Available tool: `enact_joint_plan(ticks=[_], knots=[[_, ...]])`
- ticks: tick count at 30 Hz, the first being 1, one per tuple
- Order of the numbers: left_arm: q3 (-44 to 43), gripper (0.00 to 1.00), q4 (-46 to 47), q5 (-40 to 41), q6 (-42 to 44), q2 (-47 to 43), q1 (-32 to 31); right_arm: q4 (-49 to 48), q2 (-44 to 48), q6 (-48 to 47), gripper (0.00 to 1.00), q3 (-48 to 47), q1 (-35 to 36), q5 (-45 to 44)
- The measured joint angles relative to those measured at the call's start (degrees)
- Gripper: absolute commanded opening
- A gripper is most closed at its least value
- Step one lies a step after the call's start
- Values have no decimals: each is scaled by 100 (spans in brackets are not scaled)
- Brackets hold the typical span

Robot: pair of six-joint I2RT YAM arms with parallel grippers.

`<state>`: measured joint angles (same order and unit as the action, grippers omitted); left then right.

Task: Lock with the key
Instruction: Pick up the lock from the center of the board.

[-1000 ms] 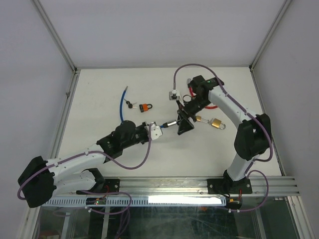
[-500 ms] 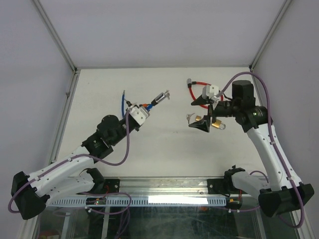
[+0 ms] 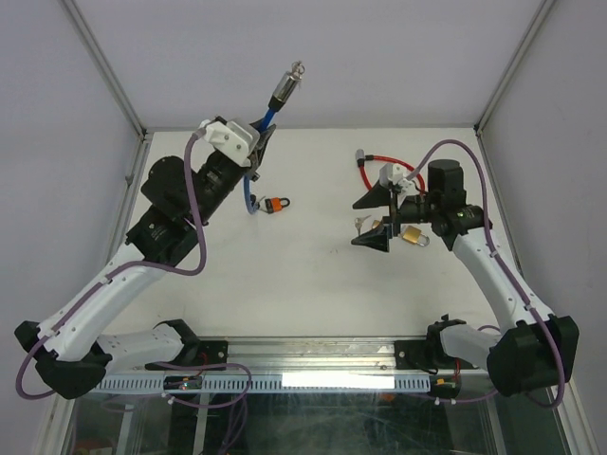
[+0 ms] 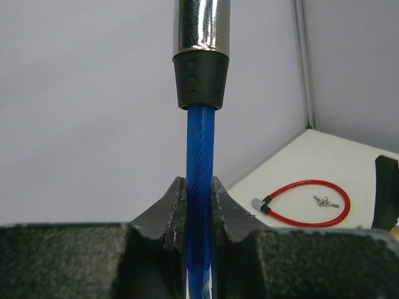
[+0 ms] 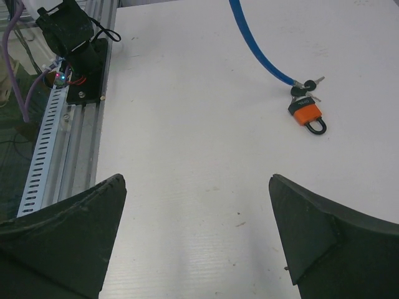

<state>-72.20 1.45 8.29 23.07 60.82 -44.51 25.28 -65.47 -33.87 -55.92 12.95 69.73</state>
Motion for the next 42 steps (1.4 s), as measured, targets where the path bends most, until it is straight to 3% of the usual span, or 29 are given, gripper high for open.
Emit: enact_joint_plan(ticks=[15, 20, 24, 28, 33, 42], knots=[[-1727, 0, -1021, -2199, -732, 350, 0, -1270, 50, 1106, 98, 437, 0, 304], [-2002, 0, -868, -2839, -1047, 435, -2, -3375, 136, 3526, 98, 1198, -87, -92], [-2020, 0, -680, -3156, -1191, 634, -2, -4715, 103, 5569, 99, 1921, -238, -966], [-1980, 0, -365, -3373, -1375, 942, -2, -5163, -66, 7158, 99, 1989, -271, -1880], [-1541, 0, 529, -3386, -1668, 1134, -2, -5259, -153, 8841, 90, 2028, -271, -2791], [-1445, 0, 2024, -3244, -2271, 1875, -17, -5482, -505, 10723, 80, 2472, -273, -3670]])
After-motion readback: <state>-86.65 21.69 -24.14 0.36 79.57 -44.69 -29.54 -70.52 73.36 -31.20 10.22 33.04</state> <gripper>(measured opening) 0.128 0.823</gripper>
